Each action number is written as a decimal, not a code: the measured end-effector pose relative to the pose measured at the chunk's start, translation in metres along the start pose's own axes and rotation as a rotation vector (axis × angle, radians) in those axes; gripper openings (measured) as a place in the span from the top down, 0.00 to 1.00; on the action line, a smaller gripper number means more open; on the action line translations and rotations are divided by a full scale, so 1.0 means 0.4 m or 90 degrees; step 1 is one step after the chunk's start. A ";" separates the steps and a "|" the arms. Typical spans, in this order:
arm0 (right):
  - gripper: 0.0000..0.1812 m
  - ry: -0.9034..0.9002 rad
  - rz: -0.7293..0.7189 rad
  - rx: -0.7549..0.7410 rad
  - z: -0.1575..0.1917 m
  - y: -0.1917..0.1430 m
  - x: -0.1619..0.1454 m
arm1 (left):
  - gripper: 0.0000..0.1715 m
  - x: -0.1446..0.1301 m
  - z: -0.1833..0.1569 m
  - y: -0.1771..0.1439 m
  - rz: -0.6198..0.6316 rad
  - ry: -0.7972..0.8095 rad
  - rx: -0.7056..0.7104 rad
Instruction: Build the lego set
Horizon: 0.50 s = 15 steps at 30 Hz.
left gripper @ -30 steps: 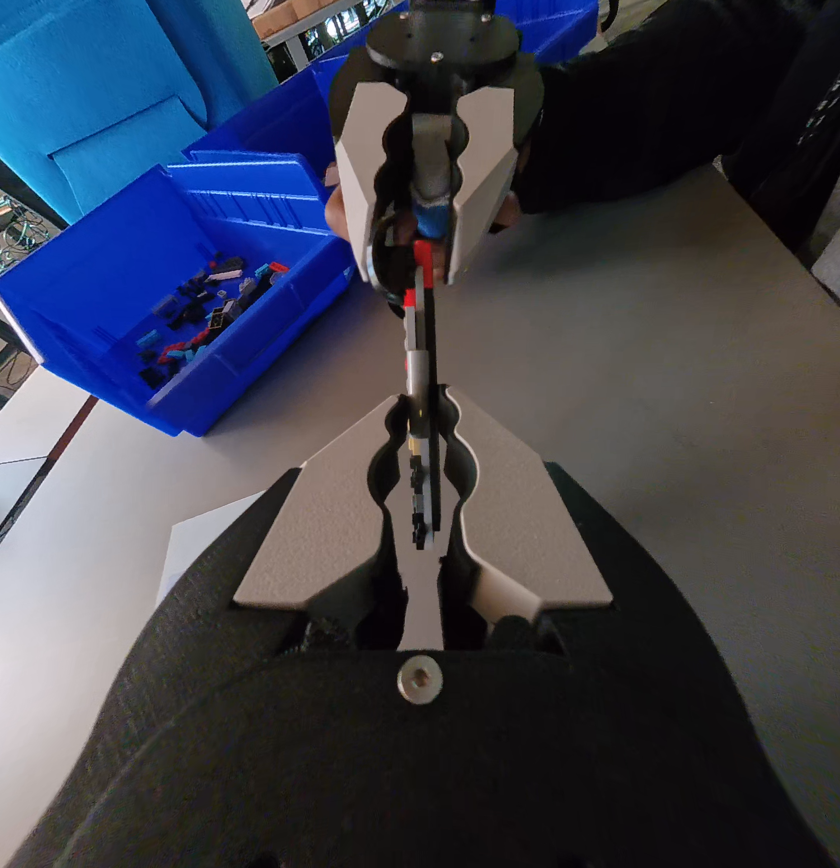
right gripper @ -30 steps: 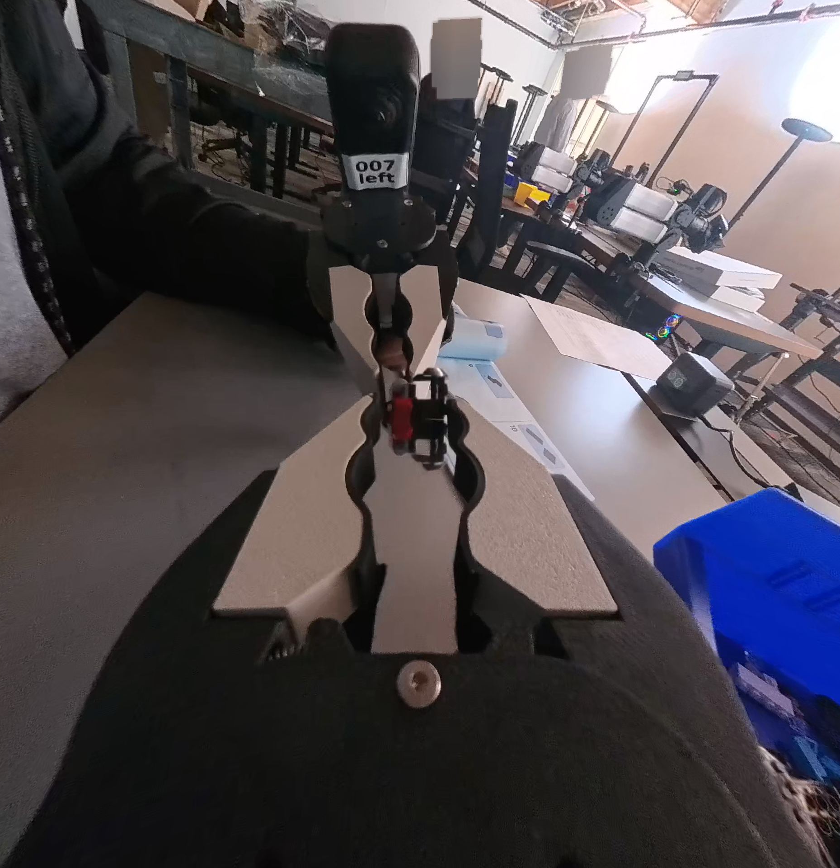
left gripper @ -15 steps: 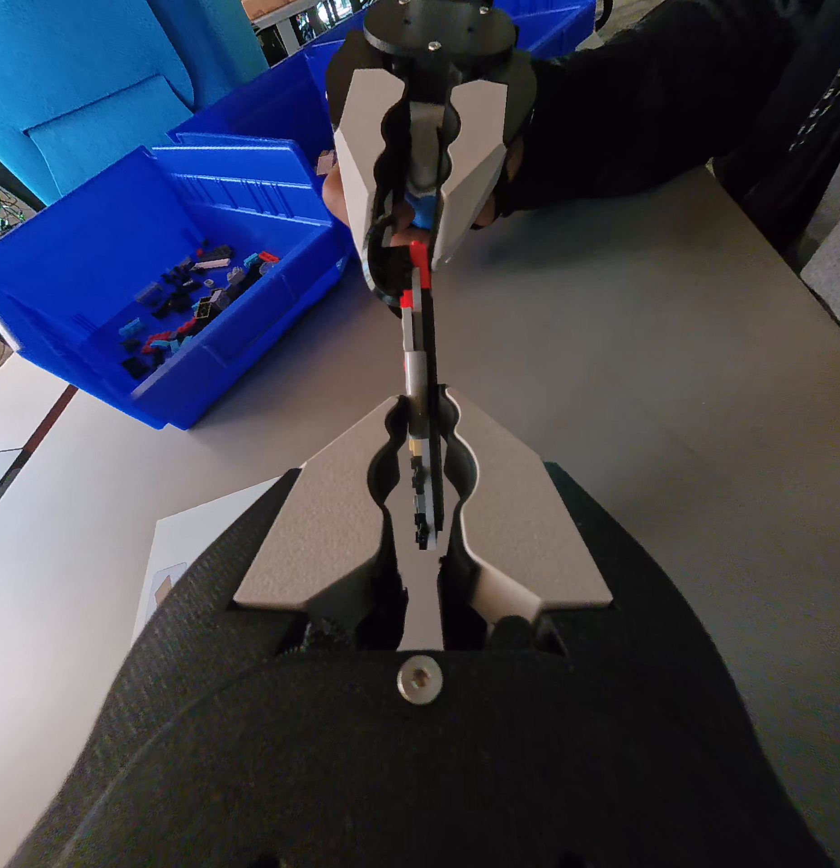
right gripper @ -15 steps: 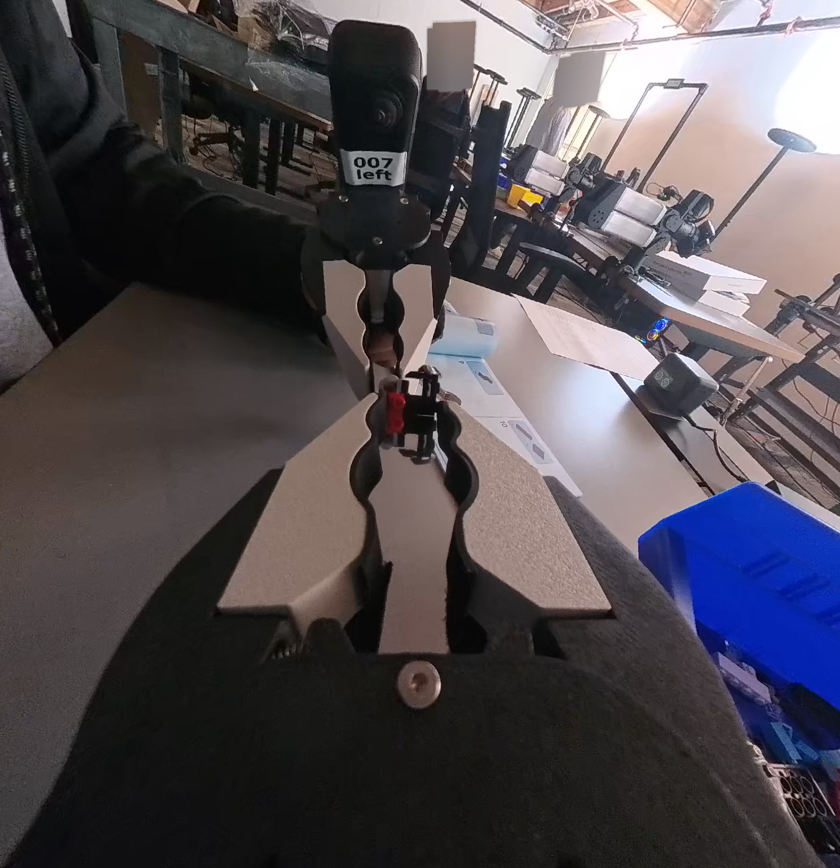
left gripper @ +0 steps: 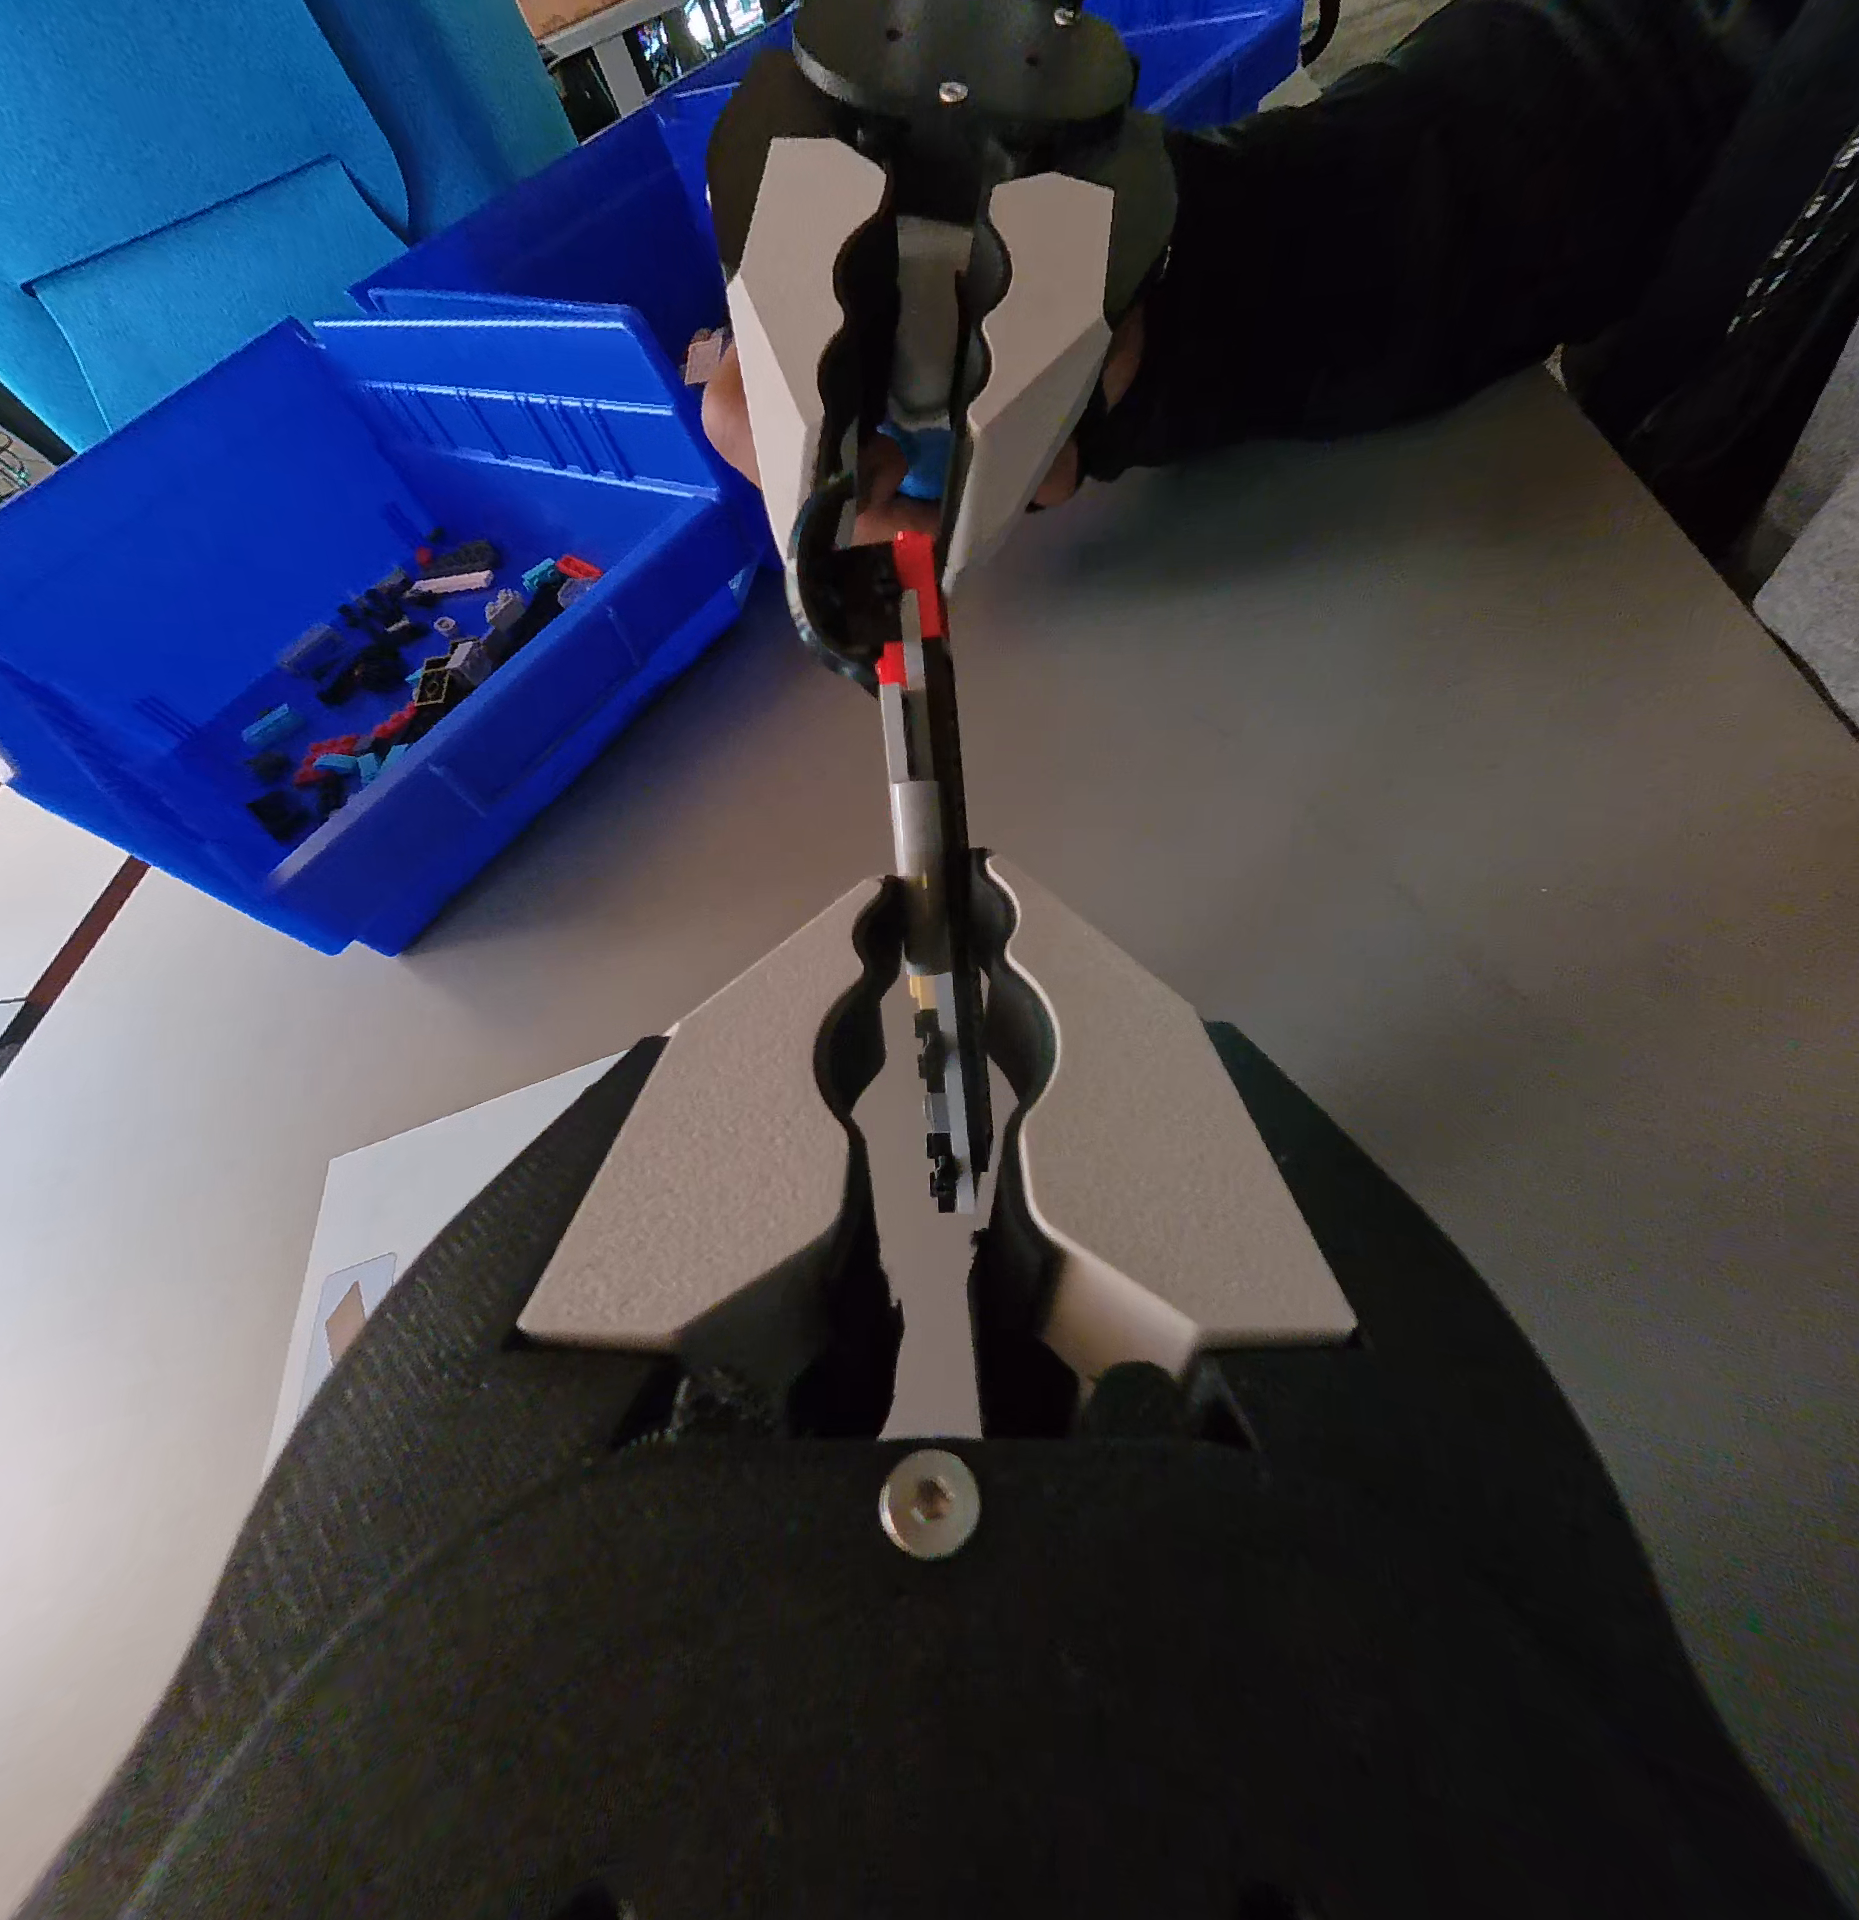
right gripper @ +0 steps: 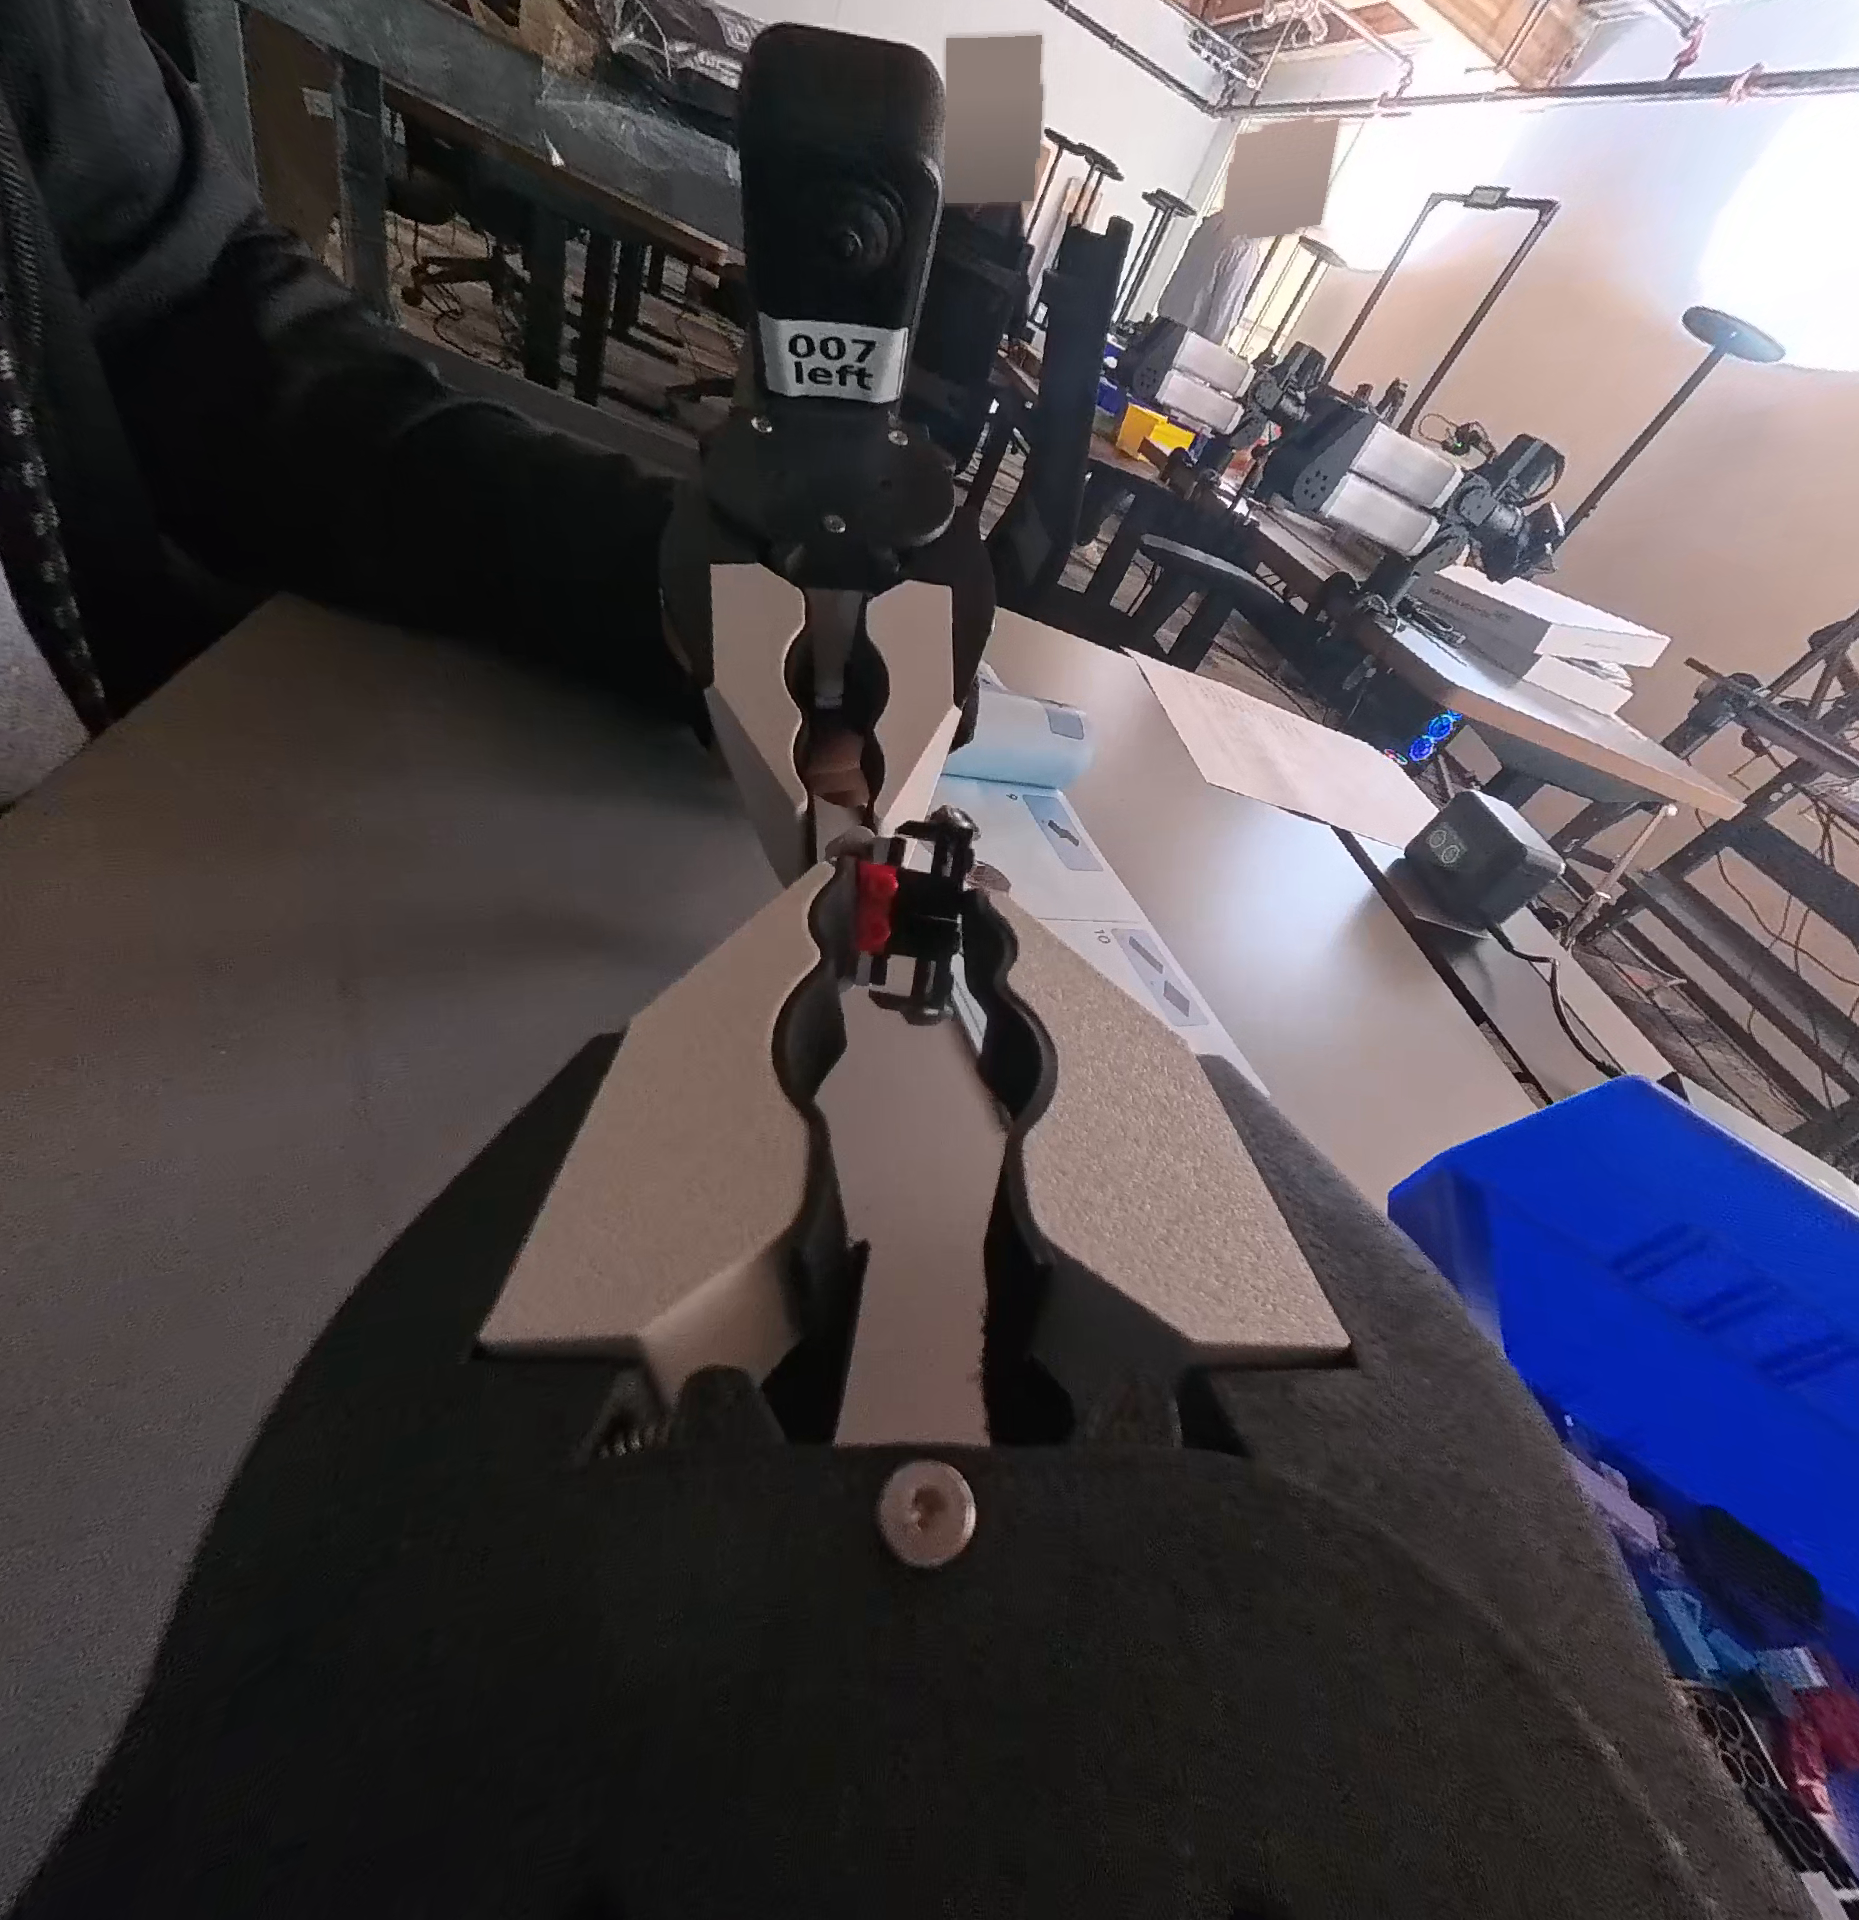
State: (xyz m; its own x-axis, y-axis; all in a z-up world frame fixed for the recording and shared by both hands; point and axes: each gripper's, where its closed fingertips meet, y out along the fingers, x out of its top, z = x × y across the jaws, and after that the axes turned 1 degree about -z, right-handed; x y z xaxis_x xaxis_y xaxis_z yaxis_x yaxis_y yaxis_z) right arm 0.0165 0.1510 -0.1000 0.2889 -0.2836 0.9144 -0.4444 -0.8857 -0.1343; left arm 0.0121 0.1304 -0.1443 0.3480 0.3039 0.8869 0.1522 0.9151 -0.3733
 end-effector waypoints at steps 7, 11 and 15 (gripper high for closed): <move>0.82 0.001 -0.003 -0.002 0.005 0.002 0.005 | 0.93 -0.004 0.006 -0.001 0.004 0.011 0.012; 0.79 0.022 0.002 0.025 0.020 0.007 0.000 | 0.93 -0.006 0.001 0.003 0.008 0.019 0.008; 0.80 0.030 0.018 0.047 0.034 0.014 -0.013 | 0.93 -0.004 -0.002 0.005 0.009 0.024 0.006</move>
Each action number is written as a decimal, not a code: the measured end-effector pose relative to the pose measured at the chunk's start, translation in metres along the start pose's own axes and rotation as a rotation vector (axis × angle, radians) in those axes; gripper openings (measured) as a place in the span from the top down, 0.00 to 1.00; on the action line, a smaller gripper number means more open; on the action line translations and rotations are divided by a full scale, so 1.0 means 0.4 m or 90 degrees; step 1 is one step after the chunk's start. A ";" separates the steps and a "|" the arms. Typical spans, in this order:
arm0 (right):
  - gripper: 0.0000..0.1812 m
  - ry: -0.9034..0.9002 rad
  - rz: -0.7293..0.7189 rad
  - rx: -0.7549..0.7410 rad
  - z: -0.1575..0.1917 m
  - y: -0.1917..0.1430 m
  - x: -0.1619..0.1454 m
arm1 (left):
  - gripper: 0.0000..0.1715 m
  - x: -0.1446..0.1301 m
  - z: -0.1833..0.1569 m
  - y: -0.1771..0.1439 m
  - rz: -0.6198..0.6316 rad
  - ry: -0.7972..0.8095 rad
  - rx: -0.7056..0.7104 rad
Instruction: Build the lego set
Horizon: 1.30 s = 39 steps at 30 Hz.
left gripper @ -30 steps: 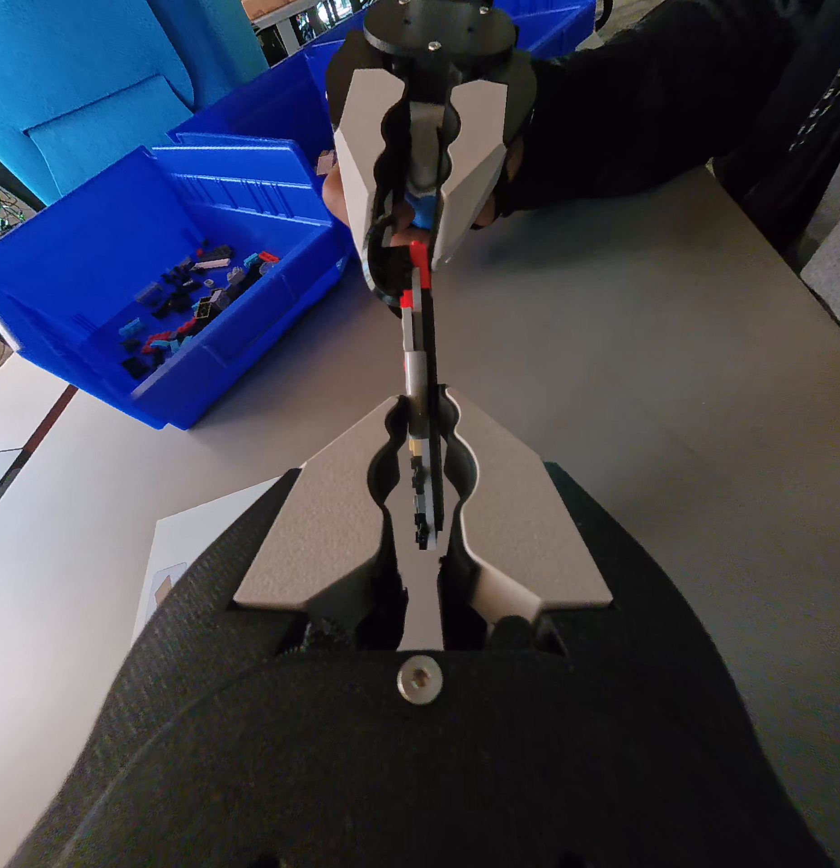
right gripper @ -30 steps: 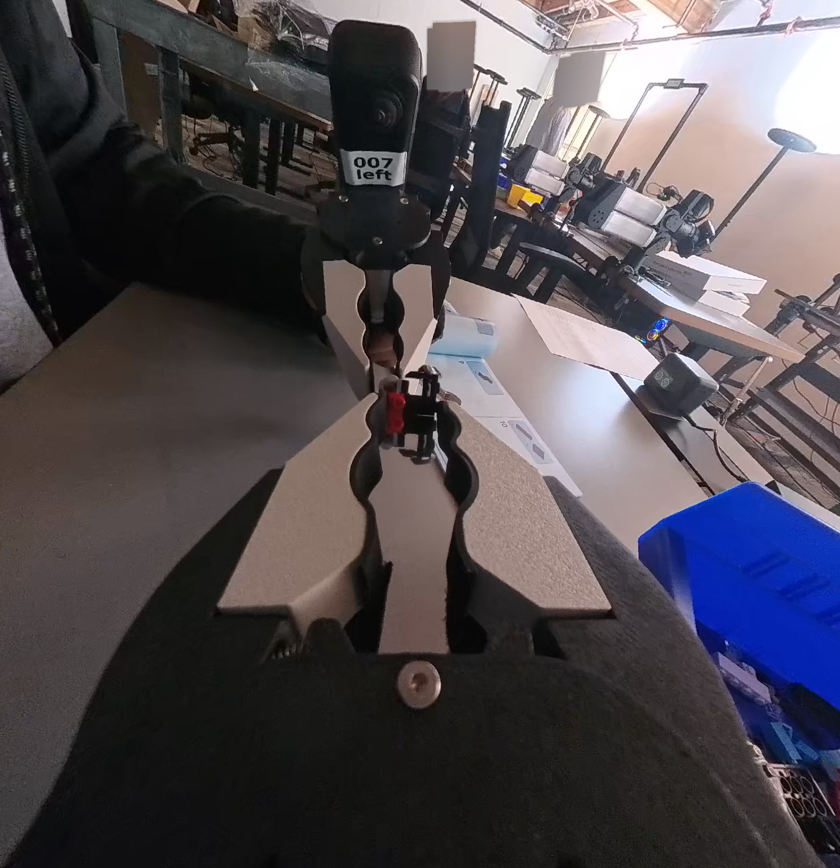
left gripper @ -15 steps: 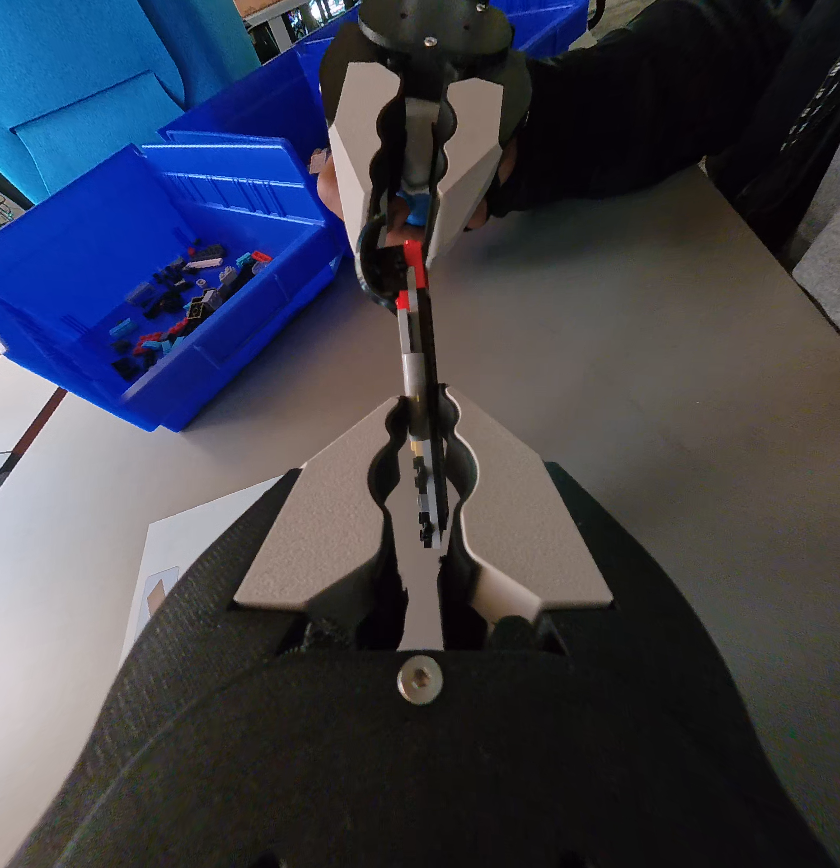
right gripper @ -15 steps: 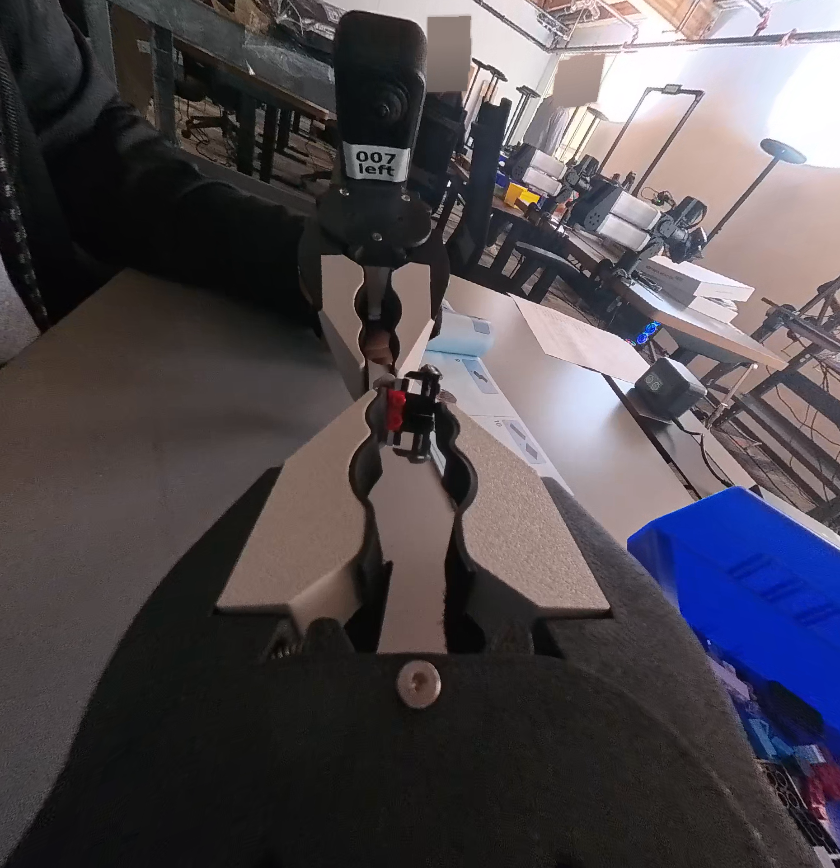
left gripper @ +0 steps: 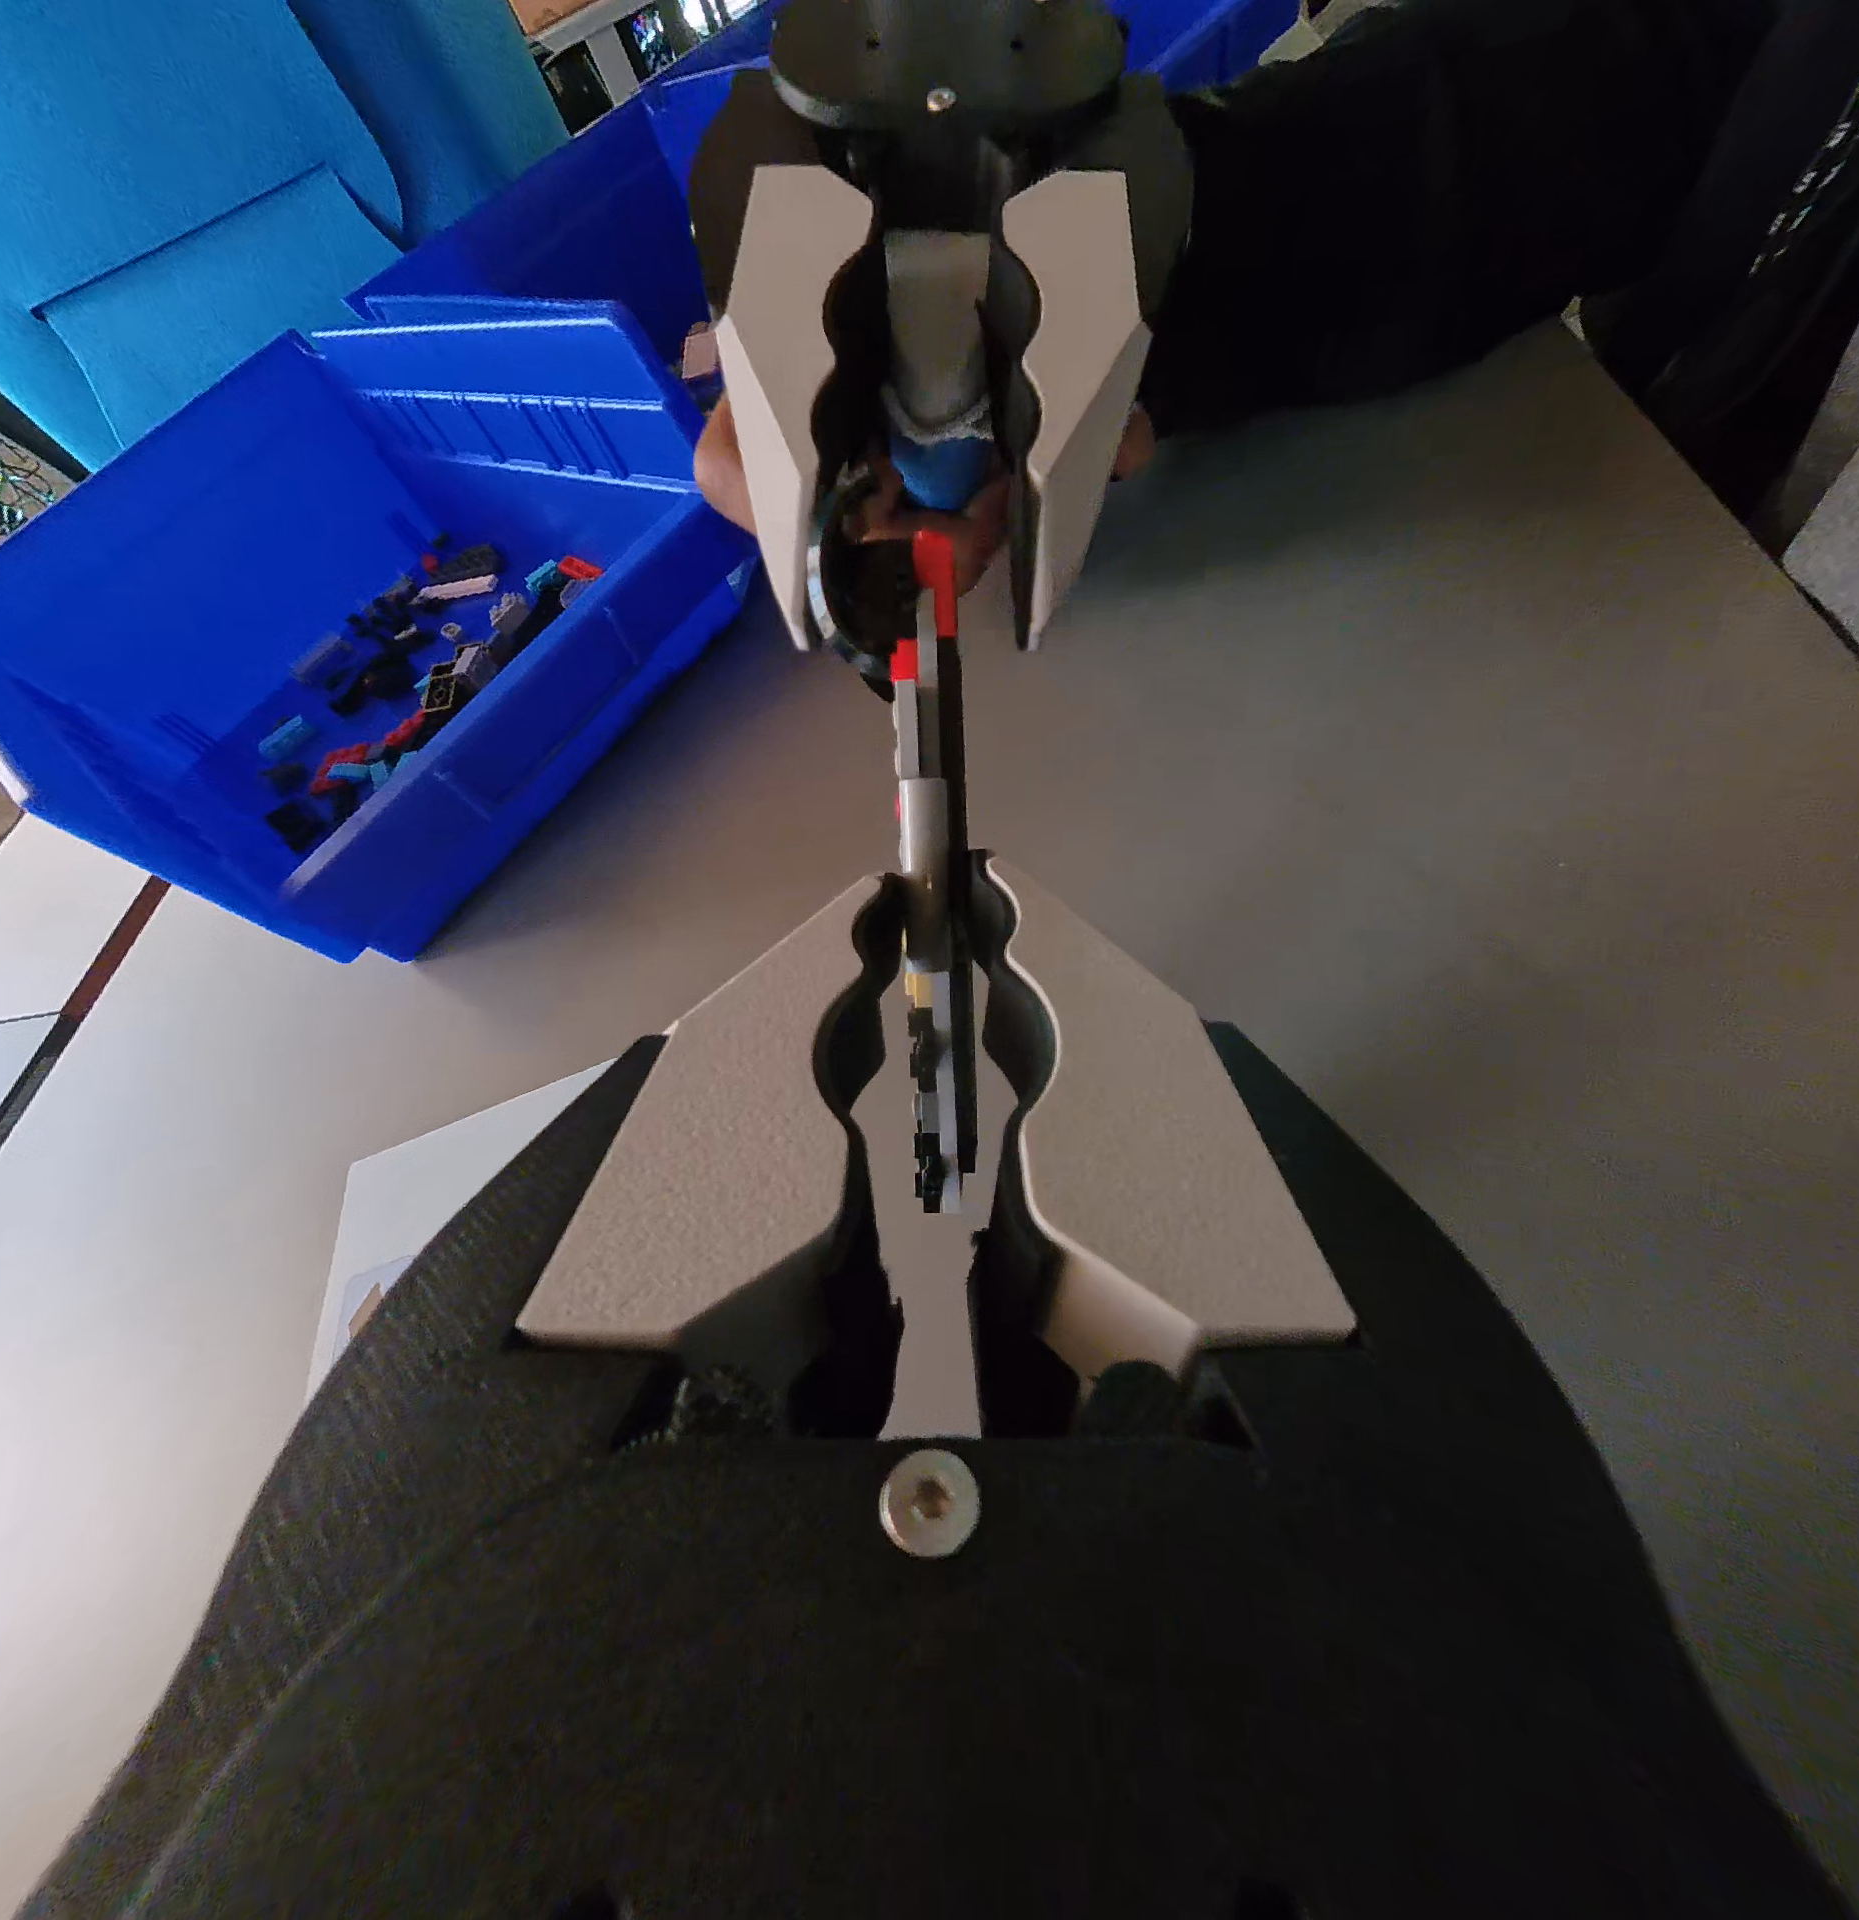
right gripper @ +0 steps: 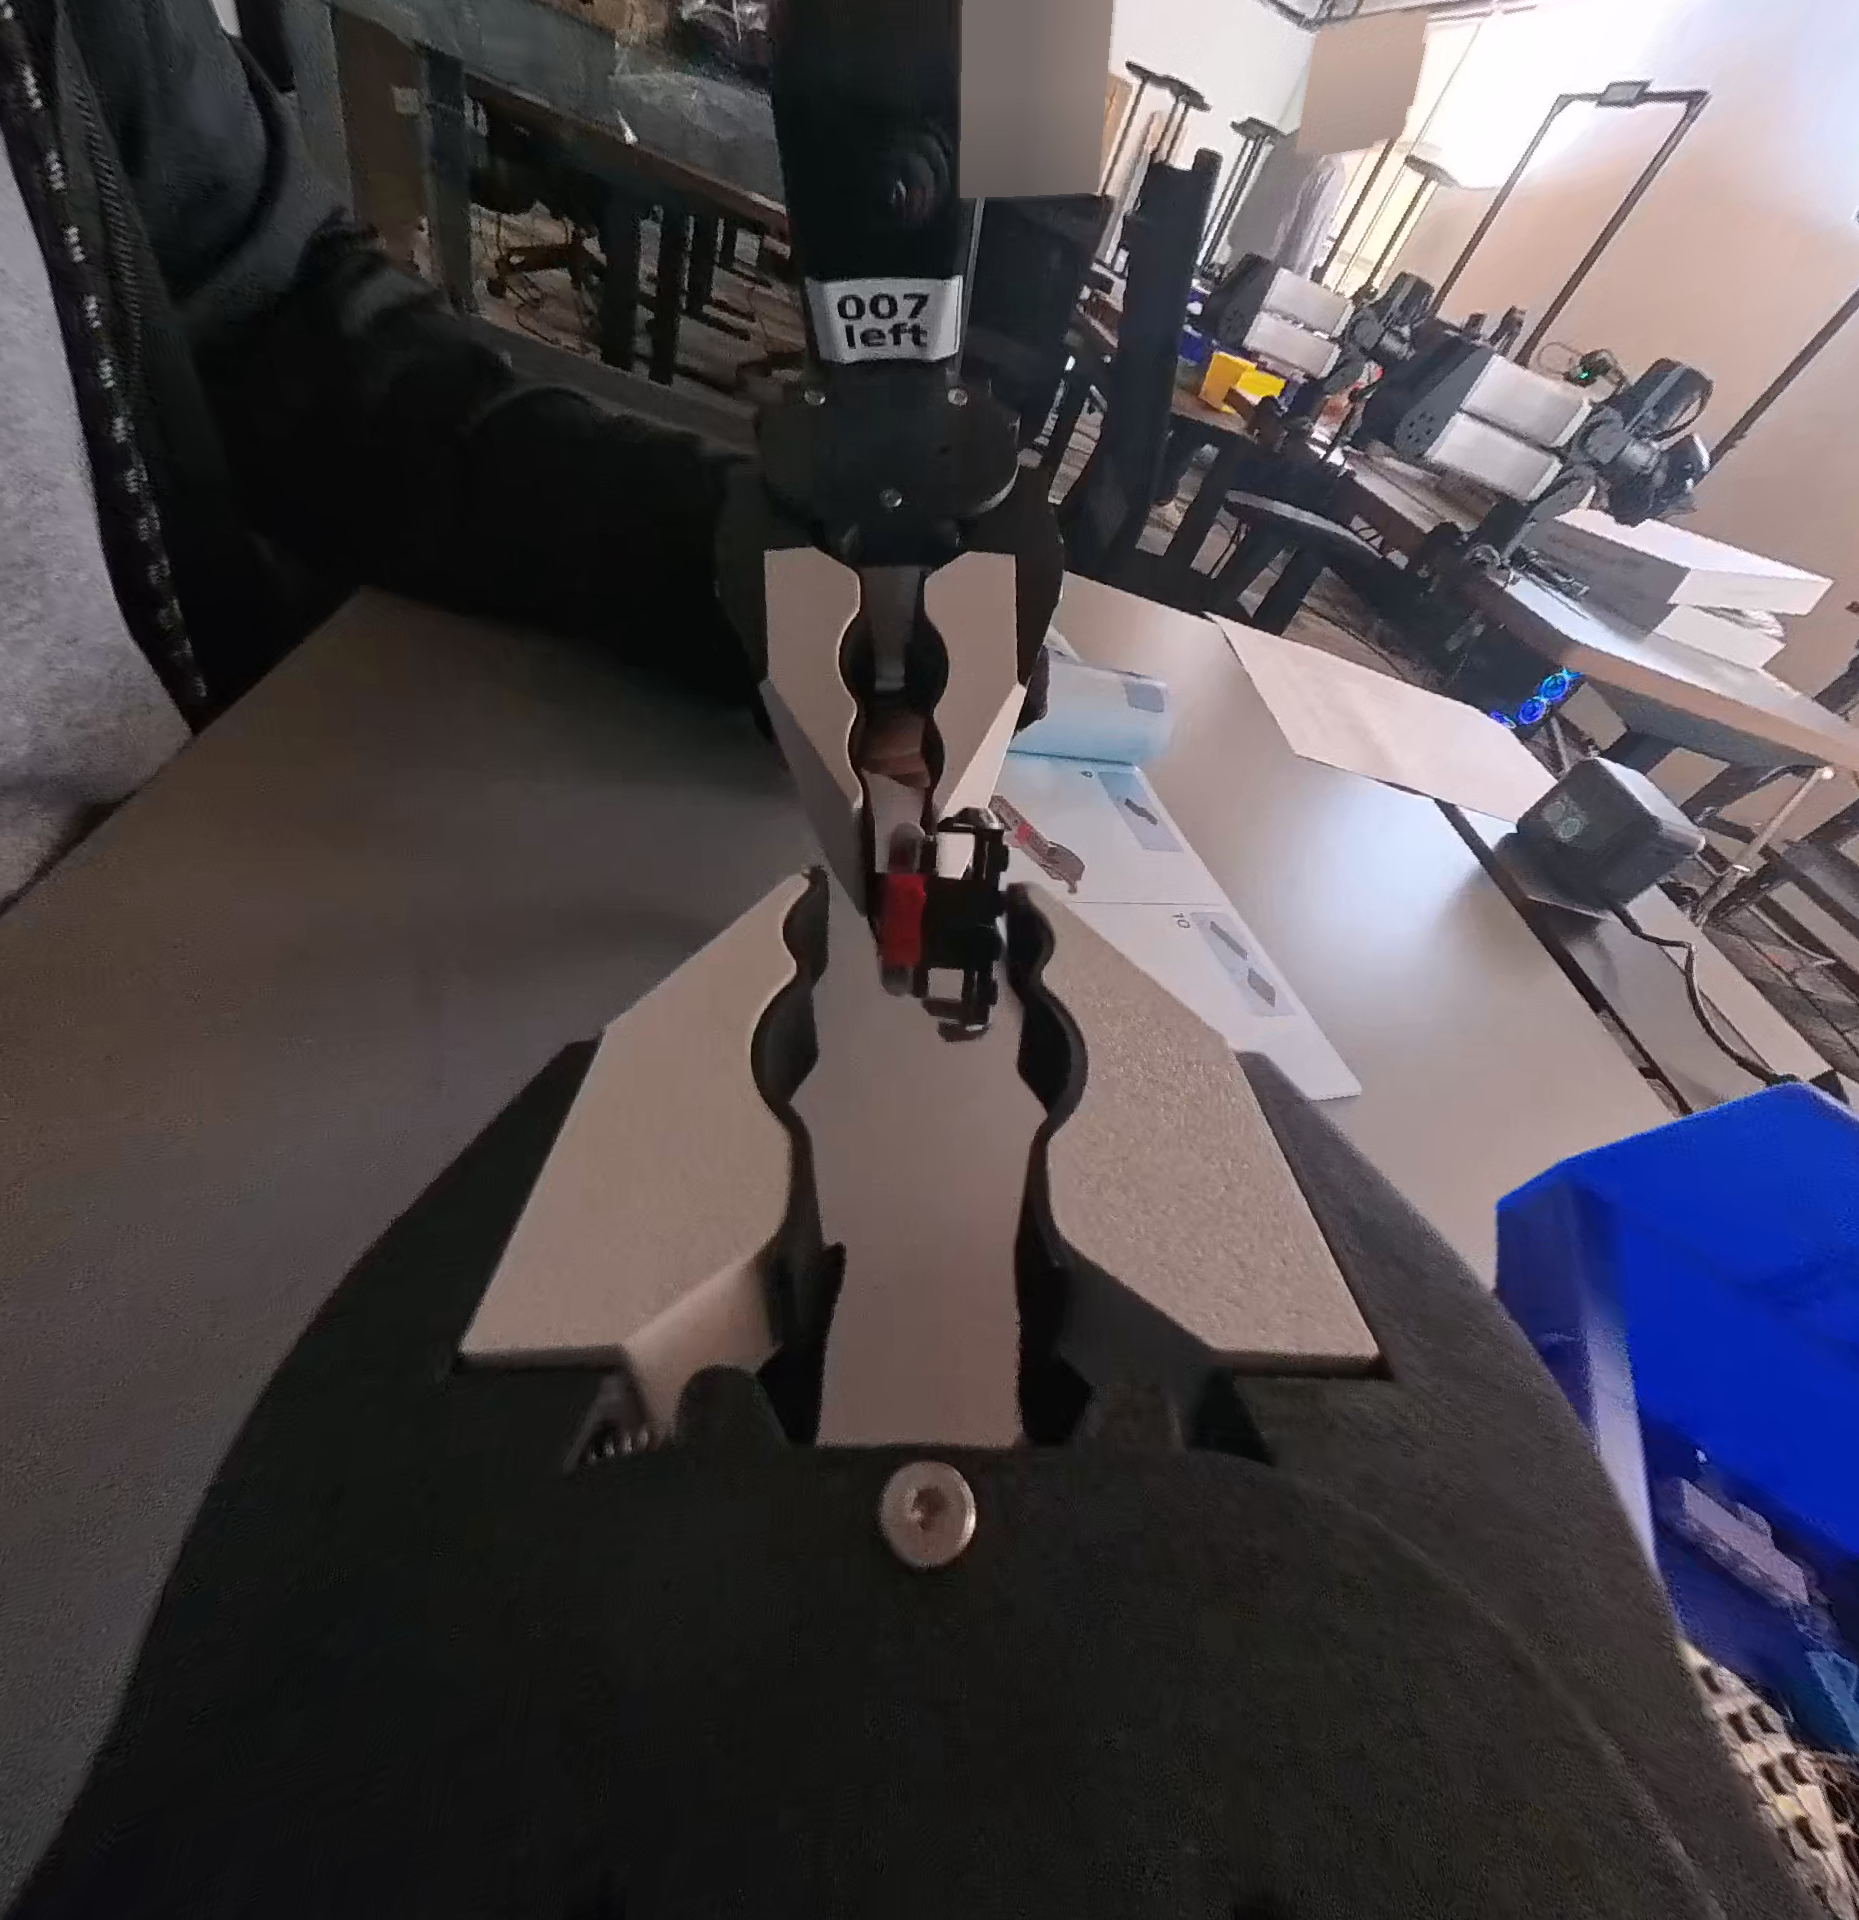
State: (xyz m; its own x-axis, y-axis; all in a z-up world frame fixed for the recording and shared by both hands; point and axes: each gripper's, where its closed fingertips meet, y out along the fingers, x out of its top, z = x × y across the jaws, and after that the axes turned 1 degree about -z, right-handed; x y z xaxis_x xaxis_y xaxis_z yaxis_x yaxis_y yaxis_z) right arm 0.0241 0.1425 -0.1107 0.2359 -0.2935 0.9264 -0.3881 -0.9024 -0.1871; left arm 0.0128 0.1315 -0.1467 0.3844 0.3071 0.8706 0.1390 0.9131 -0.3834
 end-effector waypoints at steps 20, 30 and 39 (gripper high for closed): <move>0.86 -0.005 -0.019 0.012 0.002 -0.005 -0.003 | 0.94 0.003 -0.010 0.004 0.001 -0.019 -0.023; 0.86 -0.061 0.009 -0.066 -0.016 -0.029 -0.003 | 0.81 0.042 0.002 -0.106 -0.077 -0.087 0.067; 0.86 -0.156 0.084 -0.101 -0.005 -0.007 -0.046 | 0.79 0.047 -0.025 -0.337 -0.213 -0.174 0.216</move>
State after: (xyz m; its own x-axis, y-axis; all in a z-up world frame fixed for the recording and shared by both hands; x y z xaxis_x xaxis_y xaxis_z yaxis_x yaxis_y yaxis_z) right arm 0.0190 0.1510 -0.1268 0.3751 -0.4893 0.7873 -0.5592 -0.7968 -0.2288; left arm 0.0104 0.0117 -0.0816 0.1127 0.0022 0.9936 -0.1061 0.9943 0.0098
